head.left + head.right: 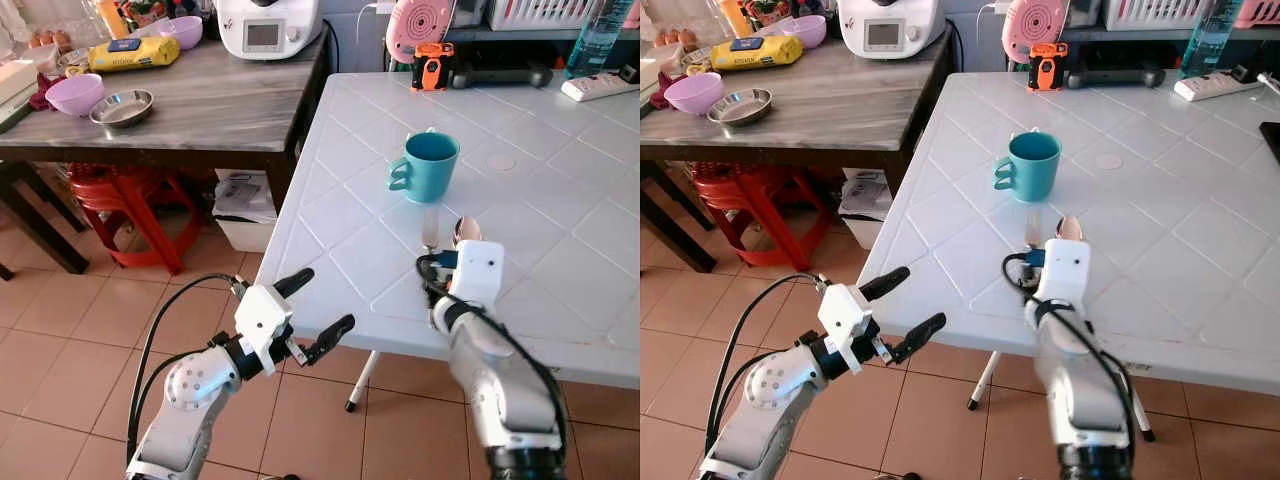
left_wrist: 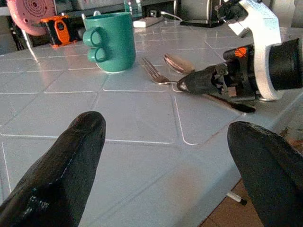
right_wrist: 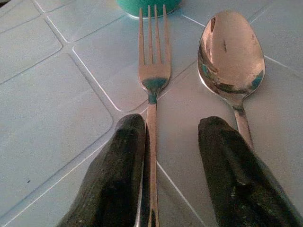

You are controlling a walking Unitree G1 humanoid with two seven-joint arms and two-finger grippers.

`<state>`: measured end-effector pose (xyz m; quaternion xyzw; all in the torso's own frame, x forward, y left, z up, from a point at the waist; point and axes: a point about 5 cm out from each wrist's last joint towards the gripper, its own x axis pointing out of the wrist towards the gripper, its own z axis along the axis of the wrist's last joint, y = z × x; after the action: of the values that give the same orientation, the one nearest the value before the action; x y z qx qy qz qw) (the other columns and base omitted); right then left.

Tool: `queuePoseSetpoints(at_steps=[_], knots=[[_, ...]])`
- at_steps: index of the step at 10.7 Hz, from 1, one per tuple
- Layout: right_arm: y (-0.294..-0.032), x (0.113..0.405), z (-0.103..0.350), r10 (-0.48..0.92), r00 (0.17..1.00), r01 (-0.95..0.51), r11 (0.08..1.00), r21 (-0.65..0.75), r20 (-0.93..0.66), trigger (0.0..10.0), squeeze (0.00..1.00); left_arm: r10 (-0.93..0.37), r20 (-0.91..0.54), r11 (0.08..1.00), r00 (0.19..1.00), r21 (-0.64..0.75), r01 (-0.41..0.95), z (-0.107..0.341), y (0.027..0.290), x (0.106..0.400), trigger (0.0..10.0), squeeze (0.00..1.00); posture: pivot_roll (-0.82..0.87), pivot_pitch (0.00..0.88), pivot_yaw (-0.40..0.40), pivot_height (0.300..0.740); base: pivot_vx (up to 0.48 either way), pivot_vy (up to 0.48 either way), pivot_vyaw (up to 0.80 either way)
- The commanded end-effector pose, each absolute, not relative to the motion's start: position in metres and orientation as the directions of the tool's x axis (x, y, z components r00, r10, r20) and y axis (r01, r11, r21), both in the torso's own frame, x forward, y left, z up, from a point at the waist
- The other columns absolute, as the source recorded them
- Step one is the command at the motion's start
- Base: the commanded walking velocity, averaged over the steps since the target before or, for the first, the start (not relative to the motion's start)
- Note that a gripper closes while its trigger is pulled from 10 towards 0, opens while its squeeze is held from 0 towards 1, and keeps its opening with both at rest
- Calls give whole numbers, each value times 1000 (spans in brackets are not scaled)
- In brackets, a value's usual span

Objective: Setting the table

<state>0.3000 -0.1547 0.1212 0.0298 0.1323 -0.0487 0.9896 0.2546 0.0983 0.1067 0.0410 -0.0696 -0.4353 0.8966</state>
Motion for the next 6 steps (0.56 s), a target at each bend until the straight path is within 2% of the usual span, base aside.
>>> queuePoseSetpoints(at_steps=[1, 6], knots=[[-167, 297, 101, -119, 919, 143, 989, 36, -376, 0, 0, -808, 64, 586, 586, 191, 787, 106, 98, 251, 10000, 0, -88, 126, 108, 740, 0, 0, 0], [-164, 298, 93, -82, 907, 95, 995, 9, -414, 0, 0, -805, 64, 591, 590, 188, 785, 106, 99, 252, 10000, 0, -84, 125, 114, 740, 0, 0, 0]])
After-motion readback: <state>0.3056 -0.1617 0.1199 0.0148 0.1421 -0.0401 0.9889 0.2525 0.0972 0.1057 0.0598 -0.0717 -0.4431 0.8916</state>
